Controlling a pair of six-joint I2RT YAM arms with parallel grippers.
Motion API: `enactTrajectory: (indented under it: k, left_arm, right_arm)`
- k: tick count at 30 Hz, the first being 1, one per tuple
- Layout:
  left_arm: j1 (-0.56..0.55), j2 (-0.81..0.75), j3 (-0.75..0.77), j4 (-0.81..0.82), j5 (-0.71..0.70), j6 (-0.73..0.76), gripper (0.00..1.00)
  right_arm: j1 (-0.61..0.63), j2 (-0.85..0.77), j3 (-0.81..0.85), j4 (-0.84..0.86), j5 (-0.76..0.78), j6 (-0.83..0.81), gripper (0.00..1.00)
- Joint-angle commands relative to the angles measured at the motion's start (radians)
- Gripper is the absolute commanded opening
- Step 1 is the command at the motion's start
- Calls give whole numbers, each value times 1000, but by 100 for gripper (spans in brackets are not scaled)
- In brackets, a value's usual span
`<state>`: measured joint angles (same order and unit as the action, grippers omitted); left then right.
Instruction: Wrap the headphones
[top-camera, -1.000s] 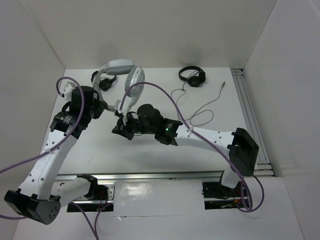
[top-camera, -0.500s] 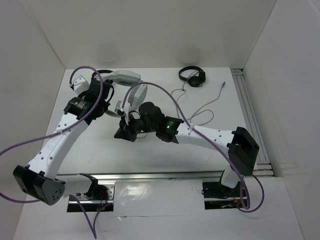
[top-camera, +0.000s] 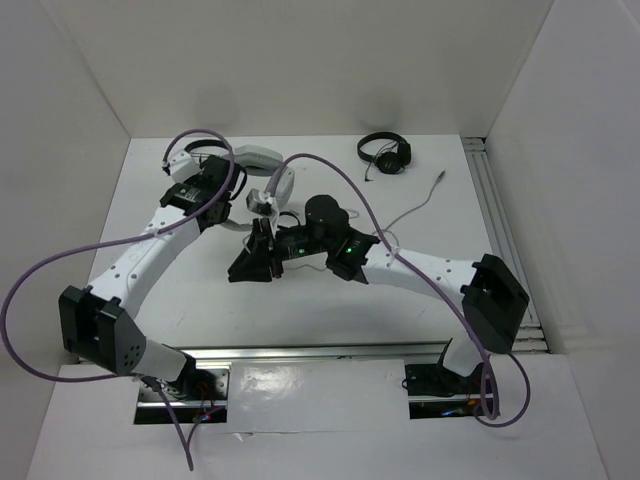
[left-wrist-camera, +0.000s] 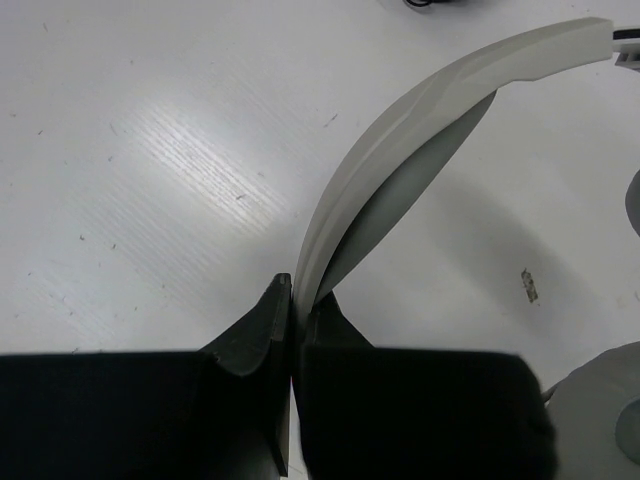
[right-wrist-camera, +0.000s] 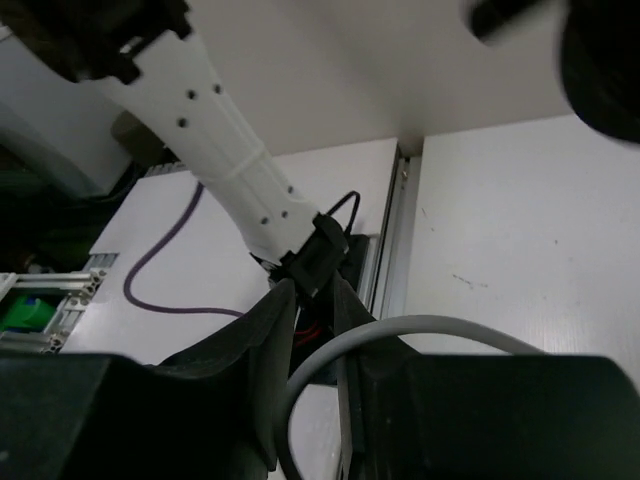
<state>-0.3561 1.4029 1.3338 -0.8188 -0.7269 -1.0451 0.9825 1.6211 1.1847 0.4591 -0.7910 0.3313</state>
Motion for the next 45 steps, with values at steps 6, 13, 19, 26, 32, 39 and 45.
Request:
enactTrajectory:
  k: [6,13,19,26,32,39,45]
  left_arm:
    - [37,151,2,207,-5,77,0]
    - [88,185,-47,394,144,256,0]
    - [97,307,123,350,337,593,0]
    - [48,344,179,290,469,704,0]
    - [-35,266,147,236,437,792,0]
    - [-110,98,64,201,481,881,0]
    - [-305,7,-35,156,460,964,0]
  right_arm:
    - [-47,-142,69,69,-140,48,33]
    - [-128,-225,140,-280,-32,-180,0]
    - [-150,-140,412,-888,350,-556,0]
    - [-150,-40,653,-1097,820,-652,0]
    - [-140,-104,520,-818,1303,-738,0]
    - [-232,-104,448,-536,1524,-839,0]
    - [-303,-116,351,-326,1494,-977,0]
